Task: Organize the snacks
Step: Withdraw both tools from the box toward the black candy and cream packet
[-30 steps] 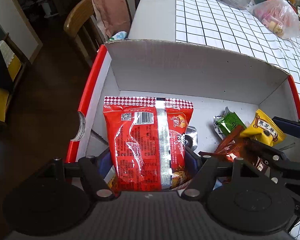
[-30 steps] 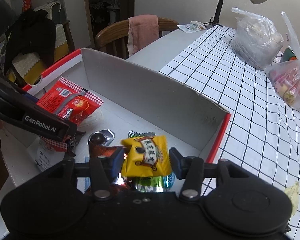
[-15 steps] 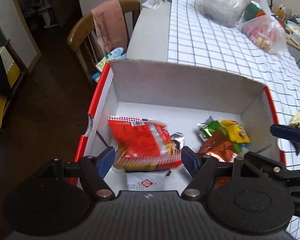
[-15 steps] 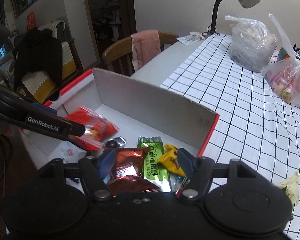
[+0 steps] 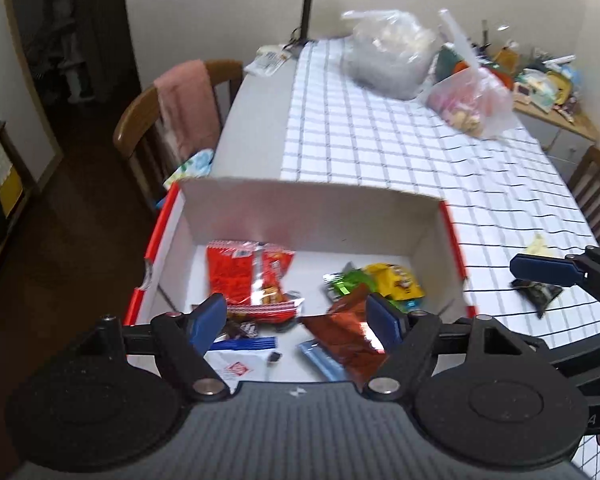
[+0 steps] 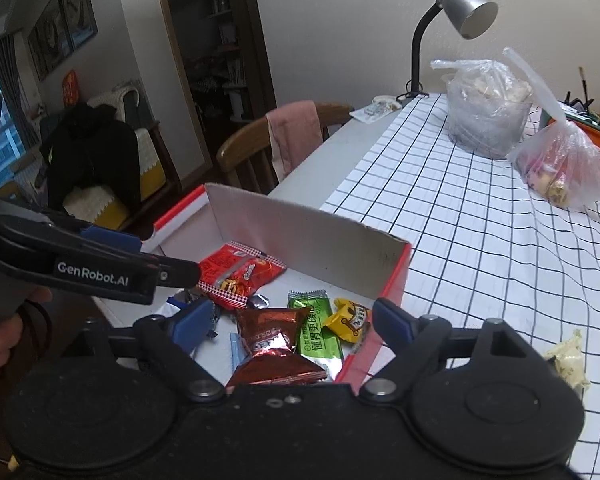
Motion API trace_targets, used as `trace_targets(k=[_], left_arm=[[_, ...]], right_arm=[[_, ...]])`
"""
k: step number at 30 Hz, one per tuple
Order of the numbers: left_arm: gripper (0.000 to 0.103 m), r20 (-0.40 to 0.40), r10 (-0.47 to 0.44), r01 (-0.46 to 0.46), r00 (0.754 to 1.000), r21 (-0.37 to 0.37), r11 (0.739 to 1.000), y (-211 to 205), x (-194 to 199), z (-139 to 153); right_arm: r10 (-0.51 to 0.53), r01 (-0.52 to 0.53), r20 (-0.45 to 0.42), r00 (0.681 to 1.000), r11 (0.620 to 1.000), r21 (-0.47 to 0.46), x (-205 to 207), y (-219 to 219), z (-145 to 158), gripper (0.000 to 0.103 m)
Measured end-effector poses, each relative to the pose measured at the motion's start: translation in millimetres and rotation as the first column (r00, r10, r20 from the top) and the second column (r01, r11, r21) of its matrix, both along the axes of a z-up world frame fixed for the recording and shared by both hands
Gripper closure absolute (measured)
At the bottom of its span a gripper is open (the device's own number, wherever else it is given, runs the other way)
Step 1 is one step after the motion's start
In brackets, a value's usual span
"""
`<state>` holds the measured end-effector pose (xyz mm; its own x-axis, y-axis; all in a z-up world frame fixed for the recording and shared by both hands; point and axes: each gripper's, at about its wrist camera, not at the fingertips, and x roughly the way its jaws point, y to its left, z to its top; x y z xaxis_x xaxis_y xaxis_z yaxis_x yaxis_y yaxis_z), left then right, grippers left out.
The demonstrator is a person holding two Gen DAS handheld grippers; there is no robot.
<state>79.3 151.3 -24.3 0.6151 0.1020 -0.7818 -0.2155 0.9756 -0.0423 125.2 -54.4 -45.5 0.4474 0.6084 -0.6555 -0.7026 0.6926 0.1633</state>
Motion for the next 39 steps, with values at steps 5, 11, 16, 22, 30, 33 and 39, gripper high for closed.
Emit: trace_targets(k=[5, 11, 16, 22, 30, 33, 39], left_arm=[[0.024, 0.049, -0.038, 0.038, 0.998, -0.001, 0.999, -23.0, -5.7, 10.7], [0.024, 0.077, -0.082, 0.083, 0.994, 0.001, 0.997, -54.8, -4.6, 17.9], [0.022, 0.099, -0.116, 0.118, 0.988, -0.008, 0.993, -83.0, -1.1, 19.7], [0.019, 0.111, -0.142, 0.145, 0.984, -0.016, 0.989, -119.6, 7.0, 18.6], [0.011, 0.096, -0.156, 0.161, 0.983, -0.051, 0.986, -164.5, 26.4, 8.8], [0.009, 0.075, -0.150, 0.155, 0.986, -0.065, 0.986, -181.8, 36.8, 0.0], [0.009, 0.033, -0.141, 0.144, 0.989, -0.085, 0.986, -216.3, 60.9, -21.9]], right_arm=[[-0.019, 0.018, 0.008, 1.000, 0.999, 0.038, -6.4, -26.0, 9.7, 0.007], [-0.059, 0.058, 0.005, 0.998, 0.996, 0.061, -7.8, -59.3, 16.8, 0.002], [-0.101, 0.100, 0.016, 0.995, 0.994, 0.055, -5.9, -89.0, 17.6, 0.001], [-0.150, 0.149, 0.018, 0.989, 0.988, 0.048, 1.5, -127.6, 16.7, 0.000], [-0.195, 0.195, 0.010, 0.981, 0.981, 0.026, 19.9, -179.0, 9.4, 0.000], [-0.212, 0.212, 0.003, 0.977, 0.977, 0.016, 28.8, -197.1, 3.8, 0.000], [-0.240, 0.239, -0.023, 0.971, 0.971, -0.017, 49.9, -236.0, -10.9, 0.000]])
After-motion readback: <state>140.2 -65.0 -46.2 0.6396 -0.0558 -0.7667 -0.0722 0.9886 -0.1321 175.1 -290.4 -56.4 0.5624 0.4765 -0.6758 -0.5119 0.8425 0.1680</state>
